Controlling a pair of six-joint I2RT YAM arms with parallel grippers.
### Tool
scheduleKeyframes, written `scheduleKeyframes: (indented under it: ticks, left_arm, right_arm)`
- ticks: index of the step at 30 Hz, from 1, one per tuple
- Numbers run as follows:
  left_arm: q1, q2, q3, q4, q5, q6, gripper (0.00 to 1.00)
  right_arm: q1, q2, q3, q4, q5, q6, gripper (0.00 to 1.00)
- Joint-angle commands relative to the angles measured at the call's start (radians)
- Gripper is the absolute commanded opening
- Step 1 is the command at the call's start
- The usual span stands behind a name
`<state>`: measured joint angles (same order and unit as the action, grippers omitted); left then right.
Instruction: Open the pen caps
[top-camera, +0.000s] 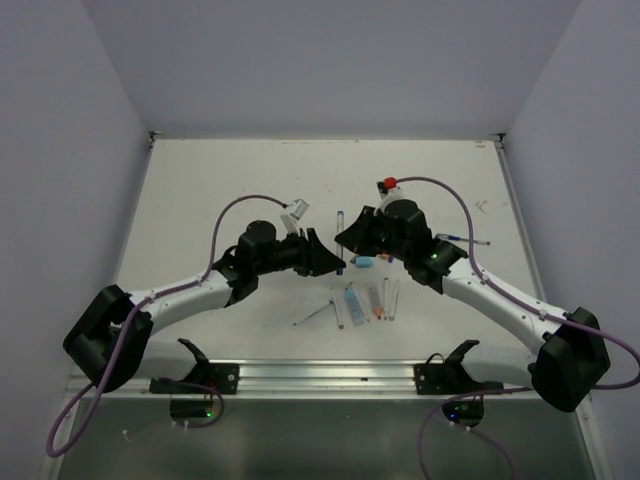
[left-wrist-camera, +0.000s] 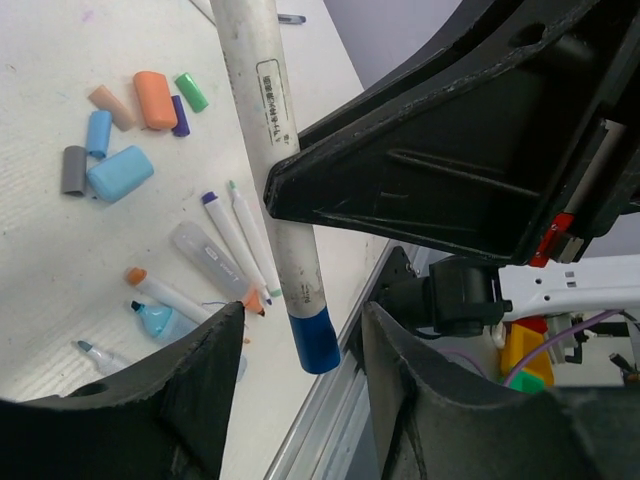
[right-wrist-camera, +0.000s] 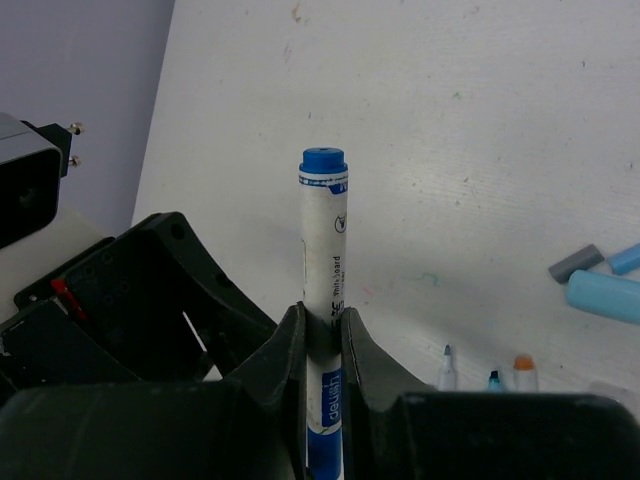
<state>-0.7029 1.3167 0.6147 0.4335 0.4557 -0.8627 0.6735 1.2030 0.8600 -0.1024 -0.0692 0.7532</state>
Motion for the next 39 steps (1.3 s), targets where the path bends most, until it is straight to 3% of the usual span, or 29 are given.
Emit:
scheduleKeyframes:
  ticks: [1, 7, 9, 13, 19, 23, 27, 32, 34, 38, 39]
  left_arm:
    - [-0.013, 0.009, 0.000, 0.063, -0.022, -0.012, 0.52]
    - [-0.023, 0.019, -0.003, 0.062, -0.014, -0.015, 0.49]
    - [-0.026, 0.024, -0.004, 0.063, -0.014, -0.016, 0.43]
    - [-0.026, 0.027, -0.003, 0.067, -0.008, -0.015, 0.31]
    - [-0.026, 0.036, 0.005, 0.065, 0.001, -0.009, 0.00]
    - [-0.026, 0.029, 0.014, 0.031, -0.009, 0.011, 0.00]
    - [-0.026, 0.024, 0.023, 0.024, -0.014, 0.021, 0.00]
    - [-0.026, 0.019, 0.028, 0.019, -0.012, 0.031, 0.00]
    - [-0.026, 0.016, 0.026, 0.010, -0.017, 0.040, 0.00]
    - [-0.027, 0.003, 0.011, -0.051, -0.081, 0.073, 0.00]
    - [-0.032, -0.004, 0.000, -0.096, -0.113, 0.082, 0.00]
  right_arm:
    - [0.009, -0.025, -0.010, 0.067, 0.028, 0.038, 0.00]
    - [0.009, -0.040, -0.015, 0.078, 0.051, 0.044, 0.00]
    - [0.012, -0.037, -0.013, 0.079, 0.051, 0.046, 0.00]
    - [0.017, -0.036, -0.018, 0.087, 0.055, 0.051, 0.00]
    - [0.023, -0.016, -0.013, 0.086, 0.032, 0.037, 0.01]
    - [0.024, 0.004, -0.012, 0.075, 0.003, 0.018, 0.29]
    - [0.028, 0.035, -0.013, 0.079, -0.020, 0.015, 0.33]
    - [0.035, 0.081, -0.006, 0.093, -0.041, 0.017, 0.15]
    - [0.037, 0.093, 0.005, 0.093, -0.035, 0.017, 0.00]
    - [0.037, 0.101, 0.036, 0.066, 0.069, 0.054, 0.00]
    - [0.037, 0.118, 0.083, -0.004, 0.168, 0.087, 0.00]
